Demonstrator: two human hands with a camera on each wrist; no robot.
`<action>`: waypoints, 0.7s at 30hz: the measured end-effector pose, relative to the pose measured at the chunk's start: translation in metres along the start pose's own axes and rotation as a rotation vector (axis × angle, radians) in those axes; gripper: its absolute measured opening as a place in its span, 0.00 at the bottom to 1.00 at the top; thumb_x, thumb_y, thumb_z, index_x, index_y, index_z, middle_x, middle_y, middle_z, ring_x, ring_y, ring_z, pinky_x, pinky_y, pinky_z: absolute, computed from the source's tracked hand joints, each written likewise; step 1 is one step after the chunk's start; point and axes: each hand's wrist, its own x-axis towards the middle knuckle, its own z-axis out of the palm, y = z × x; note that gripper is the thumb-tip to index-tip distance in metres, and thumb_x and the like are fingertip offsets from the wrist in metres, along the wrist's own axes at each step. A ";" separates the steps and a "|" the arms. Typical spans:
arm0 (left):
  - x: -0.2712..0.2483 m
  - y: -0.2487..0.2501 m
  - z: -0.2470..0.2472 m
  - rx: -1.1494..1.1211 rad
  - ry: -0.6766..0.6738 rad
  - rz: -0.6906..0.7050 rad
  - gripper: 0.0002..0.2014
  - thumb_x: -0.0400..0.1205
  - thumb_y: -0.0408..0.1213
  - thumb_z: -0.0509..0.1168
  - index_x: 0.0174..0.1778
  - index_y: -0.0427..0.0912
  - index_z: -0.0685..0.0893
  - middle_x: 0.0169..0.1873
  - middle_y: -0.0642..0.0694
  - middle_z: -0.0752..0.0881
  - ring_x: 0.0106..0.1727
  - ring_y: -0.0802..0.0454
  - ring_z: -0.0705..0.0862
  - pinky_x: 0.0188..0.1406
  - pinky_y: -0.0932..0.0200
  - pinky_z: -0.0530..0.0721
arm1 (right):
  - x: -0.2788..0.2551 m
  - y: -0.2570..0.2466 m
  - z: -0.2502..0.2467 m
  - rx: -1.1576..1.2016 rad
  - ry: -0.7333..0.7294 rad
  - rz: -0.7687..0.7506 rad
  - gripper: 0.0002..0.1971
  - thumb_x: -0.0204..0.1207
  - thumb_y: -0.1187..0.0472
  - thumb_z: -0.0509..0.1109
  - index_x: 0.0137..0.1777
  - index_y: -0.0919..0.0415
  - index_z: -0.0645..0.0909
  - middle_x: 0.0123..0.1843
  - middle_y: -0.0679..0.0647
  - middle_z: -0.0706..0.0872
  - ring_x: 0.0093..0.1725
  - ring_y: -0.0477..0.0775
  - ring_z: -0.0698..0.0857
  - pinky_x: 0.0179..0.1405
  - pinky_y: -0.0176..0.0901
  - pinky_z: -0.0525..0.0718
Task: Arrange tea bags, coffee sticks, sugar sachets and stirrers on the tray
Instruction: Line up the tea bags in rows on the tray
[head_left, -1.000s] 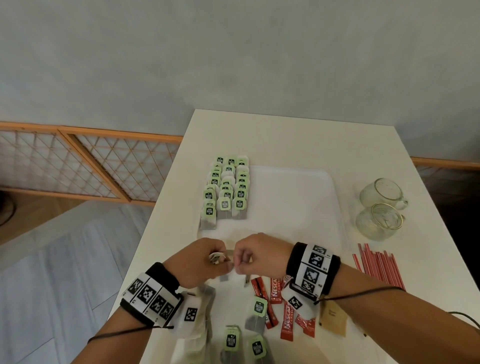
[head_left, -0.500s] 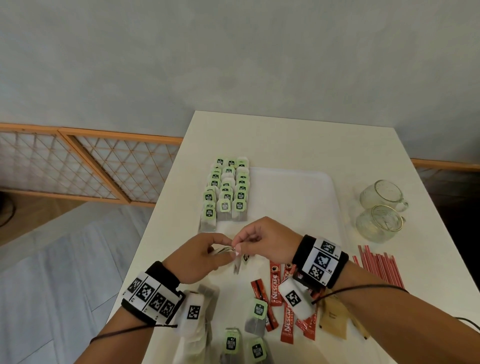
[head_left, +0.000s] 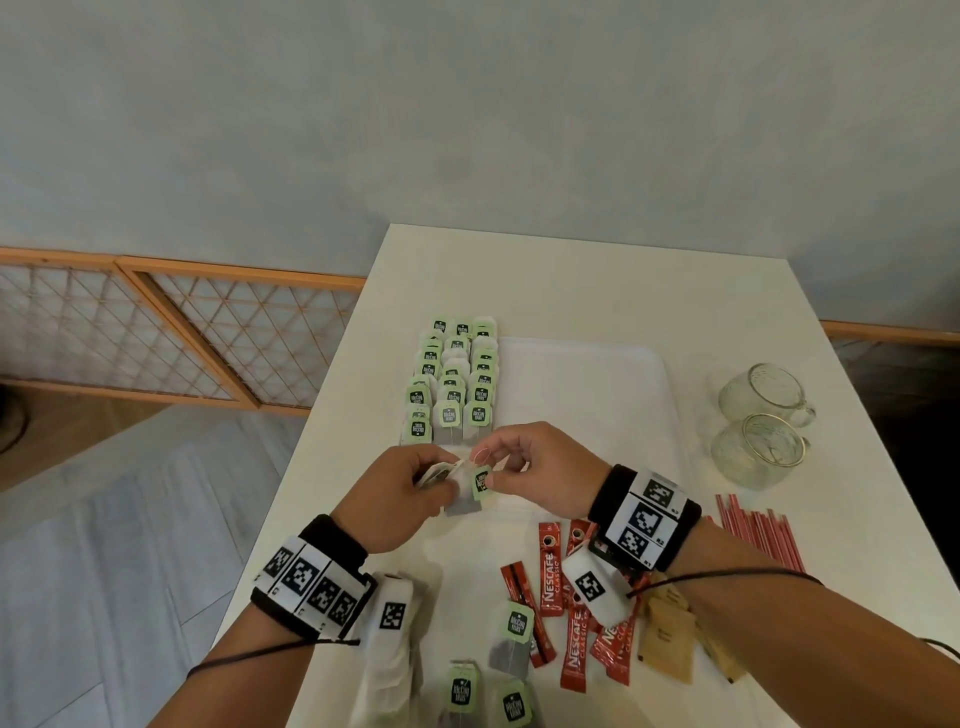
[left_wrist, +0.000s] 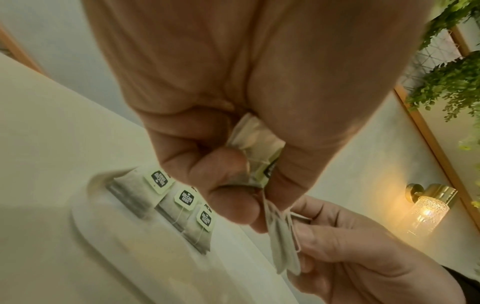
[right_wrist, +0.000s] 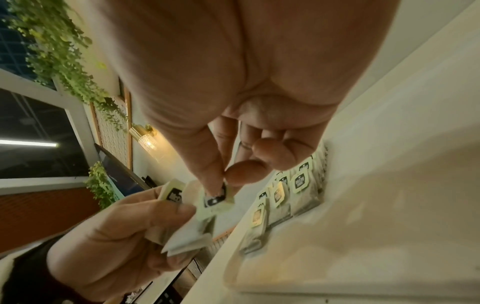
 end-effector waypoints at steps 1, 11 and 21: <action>0.000 0.000 0.000 0.002 0.003 -0.004 0.06 0.83 0.29 0.69 0.47 0.43 0.90 0.30 0.50 0.88 0.30 0.55 0.83 0.33 0.66 0.80 | 0.000 0.002 0.000 -0.007 0.003 0.005 0.12 0.78 0.66 0.77 0.60 0.58 0.88 0.48 0.43 0.88 0.35 0.35 0.81 0.44 0.30 0.82; -0.001 0.006 0.000 0.086 -0.095 -0.021 0.16 0.89 0.41 0.62 0.41 0.33 0.84 0.29 0.38 0.88 0.24 0.62 0.76 0.31 0.70 0.73 | 0.003 0.004 0.006 0.093 -0.022 0.053 0.16 0.75 0.63 0.82 0.60 0.55 0.84 0.42 0.53 0.92 0.35 0.35 0.85 0.44 0.29 0.81; -0.003 0.004 -0.004 0.047 -0.102 0.004 0.12 0.88 0.37 0.64 0.42 0.35 0.85 0.26 0.48 0.85 0.24 0.62 0.77 0.29 0.70 0.73 | 0.006 0.007 0.013 0.039 0.000 0.063 0.11 0.78 0.52 0.79 0.57 0.54 0.86 0.45 0.55 0.91 0.33 0.40 0.80 0.39 0.40 0.83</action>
